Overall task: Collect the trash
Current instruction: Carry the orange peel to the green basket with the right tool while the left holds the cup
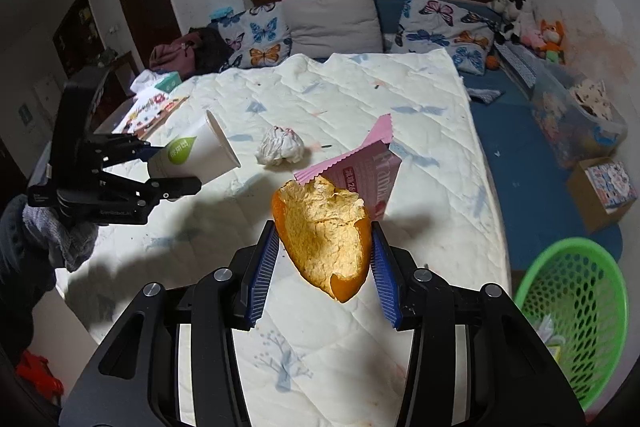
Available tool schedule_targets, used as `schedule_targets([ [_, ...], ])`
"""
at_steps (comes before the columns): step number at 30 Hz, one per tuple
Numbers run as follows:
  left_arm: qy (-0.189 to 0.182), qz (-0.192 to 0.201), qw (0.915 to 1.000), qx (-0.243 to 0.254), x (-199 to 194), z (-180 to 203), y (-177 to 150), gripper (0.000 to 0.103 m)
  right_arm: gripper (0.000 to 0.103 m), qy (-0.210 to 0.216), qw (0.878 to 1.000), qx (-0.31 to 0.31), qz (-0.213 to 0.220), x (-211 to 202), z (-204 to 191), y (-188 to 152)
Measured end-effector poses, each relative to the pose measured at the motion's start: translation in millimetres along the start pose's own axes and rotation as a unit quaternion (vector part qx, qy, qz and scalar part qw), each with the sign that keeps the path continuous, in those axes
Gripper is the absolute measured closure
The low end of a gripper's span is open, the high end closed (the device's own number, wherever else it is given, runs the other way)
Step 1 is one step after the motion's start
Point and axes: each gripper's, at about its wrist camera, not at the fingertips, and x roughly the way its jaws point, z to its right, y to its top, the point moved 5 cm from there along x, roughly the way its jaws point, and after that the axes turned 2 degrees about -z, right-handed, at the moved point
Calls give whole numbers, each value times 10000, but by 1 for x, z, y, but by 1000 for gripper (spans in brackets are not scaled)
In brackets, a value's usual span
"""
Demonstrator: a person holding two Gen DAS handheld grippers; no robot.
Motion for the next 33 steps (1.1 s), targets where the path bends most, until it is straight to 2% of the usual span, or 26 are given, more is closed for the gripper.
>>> schedule_targets([
  [6,41,14,10000,-41,-4,-6,-3,46,57,-63,9998,-115,-167,16,-7,-8],
  [10,25,61,9999,-105,-8,-10,-4,46,57,-110,9997,-58,-218,16,2,-15],
  [16,-31,125,9998,-133,-14,-4,-7,46,57,-149,9994,283,-91,4,20,-22],
  [23,-236,234,9994,81,-23,28,-3,46,57,-267,9976,630,55,-17,42,-36],
  [33,-693,303,9966,326,-15,90,15,46,57,-1030,9862,1277,241,-67,121,-67],
])
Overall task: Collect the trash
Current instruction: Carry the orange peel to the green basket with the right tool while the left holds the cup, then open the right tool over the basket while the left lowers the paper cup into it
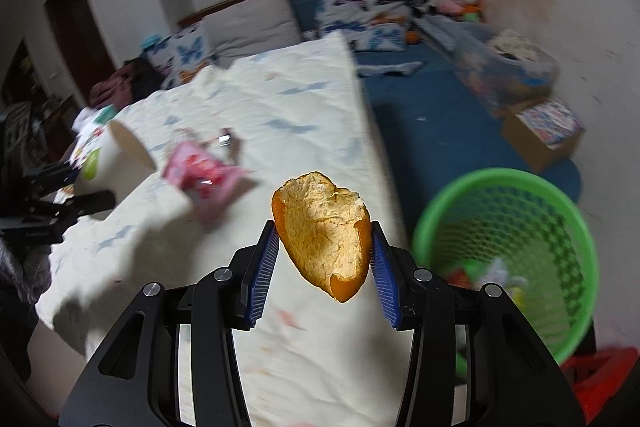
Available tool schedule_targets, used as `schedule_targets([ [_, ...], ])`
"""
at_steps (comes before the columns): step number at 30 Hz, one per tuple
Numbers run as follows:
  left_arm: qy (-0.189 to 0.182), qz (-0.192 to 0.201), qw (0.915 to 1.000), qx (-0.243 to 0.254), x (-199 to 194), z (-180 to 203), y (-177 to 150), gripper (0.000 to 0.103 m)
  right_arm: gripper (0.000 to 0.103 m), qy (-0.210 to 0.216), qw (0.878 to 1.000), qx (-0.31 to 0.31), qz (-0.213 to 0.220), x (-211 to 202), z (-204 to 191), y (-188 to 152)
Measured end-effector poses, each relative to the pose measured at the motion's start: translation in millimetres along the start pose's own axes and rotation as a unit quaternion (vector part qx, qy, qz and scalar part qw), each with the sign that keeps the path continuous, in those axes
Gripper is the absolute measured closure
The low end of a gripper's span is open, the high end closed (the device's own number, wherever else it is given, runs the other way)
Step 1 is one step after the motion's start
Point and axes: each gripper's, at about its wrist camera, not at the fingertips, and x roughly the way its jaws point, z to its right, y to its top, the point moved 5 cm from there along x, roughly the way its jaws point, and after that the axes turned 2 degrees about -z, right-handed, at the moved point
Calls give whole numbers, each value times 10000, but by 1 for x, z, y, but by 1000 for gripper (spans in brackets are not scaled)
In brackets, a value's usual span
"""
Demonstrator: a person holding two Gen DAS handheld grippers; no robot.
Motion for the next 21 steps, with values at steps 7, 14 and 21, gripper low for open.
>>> schedule_targets([
  [7,-282,15,9994,221,15,42,20,46,56,-613,9966,547,53,-19,79,-16],
  [14,-443,-28,9980,445,28,81,38,46,56,-897,9905,1038,-21,-15,136,-35],
  [21,-561,-84,9968,556,40,110,50,46,56,-930,9864,1348,-105,3,172,-37],
])
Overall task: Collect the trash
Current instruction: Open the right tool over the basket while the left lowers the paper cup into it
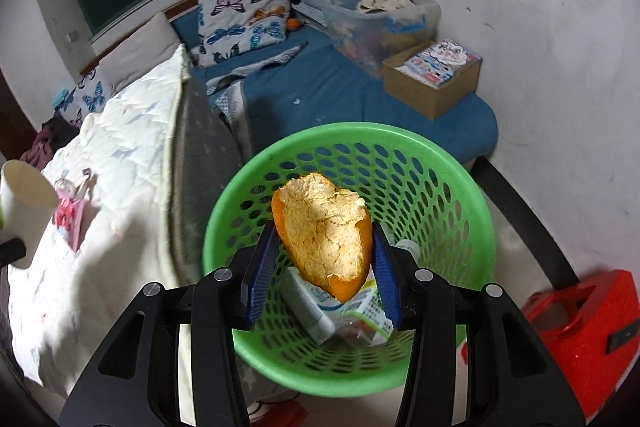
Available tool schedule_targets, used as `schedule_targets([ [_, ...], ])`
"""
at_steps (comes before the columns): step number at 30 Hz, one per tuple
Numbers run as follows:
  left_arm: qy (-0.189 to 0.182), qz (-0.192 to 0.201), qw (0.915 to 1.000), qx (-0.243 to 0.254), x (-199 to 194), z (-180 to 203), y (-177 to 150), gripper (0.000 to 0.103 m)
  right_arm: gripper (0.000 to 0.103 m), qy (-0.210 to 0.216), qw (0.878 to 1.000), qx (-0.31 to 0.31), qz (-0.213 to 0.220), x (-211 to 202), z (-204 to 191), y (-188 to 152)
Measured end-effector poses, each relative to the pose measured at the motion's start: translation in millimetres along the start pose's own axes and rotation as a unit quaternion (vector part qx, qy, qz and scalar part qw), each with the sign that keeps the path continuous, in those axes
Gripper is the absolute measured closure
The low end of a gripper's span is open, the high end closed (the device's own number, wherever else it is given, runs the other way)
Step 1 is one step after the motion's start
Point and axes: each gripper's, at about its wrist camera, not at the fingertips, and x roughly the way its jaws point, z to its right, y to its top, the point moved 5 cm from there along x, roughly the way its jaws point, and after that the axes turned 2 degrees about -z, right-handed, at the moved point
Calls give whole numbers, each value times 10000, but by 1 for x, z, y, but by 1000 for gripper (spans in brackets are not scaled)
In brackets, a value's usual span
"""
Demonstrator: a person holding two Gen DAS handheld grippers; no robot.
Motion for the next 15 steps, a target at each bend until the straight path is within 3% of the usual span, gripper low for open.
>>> schedule_targets([
  [4,-52,-52,10000,53,9,11,7,46,45,22,9999,109,60,10,9,9],
  [15,-242,-172,9993,205,39,42,28,46,40,79,9994,170,301,-2,18,15],
])
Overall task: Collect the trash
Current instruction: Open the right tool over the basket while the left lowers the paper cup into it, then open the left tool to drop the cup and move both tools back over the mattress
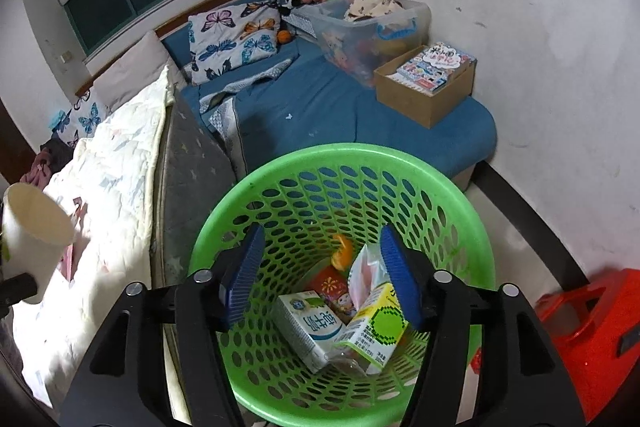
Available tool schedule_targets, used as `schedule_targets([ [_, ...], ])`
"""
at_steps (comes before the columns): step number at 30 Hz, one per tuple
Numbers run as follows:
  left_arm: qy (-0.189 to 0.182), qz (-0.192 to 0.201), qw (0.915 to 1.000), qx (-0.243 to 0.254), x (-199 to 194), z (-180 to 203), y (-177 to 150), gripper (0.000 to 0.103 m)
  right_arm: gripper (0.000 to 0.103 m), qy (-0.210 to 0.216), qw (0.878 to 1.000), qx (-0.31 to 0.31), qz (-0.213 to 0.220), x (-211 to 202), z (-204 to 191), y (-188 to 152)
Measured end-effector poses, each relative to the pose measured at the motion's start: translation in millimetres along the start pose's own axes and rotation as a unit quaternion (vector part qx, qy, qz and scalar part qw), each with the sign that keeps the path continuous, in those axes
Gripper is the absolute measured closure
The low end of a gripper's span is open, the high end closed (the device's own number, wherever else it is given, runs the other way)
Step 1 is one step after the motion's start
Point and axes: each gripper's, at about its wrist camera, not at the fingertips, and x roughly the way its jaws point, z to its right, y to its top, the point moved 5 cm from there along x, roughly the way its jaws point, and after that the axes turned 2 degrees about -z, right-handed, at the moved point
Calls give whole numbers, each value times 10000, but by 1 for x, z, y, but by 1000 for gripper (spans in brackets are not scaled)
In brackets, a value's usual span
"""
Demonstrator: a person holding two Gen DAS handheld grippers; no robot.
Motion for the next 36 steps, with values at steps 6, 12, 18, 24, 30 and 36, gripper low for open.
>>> schedule_targets([
  [6,-122,-145,9996,195,26,23,13,46,37,-19,9999,-39,148,-21,8,-5],
  [12,-182,-348,9987,319,55,42,25,46,32,-191,9994,-106,278,-40,19,-17],
  [18,-198,-561,9972,449,84,60,37,46,32,-174,9994,62,304,-44,30,-24],
  [24,-195,-771,9957,482,114,78,46,45,32,-159,9993,144,314,-47,36,-30],
  [30,-219,-921,9946,418,132,86,45,45,32,-162,9992,181,323,-49,39,-34],
  [36,-296,-938,9949,234,132,84,42,44,32,-99,9991,232,337,-51,38,-35],
])
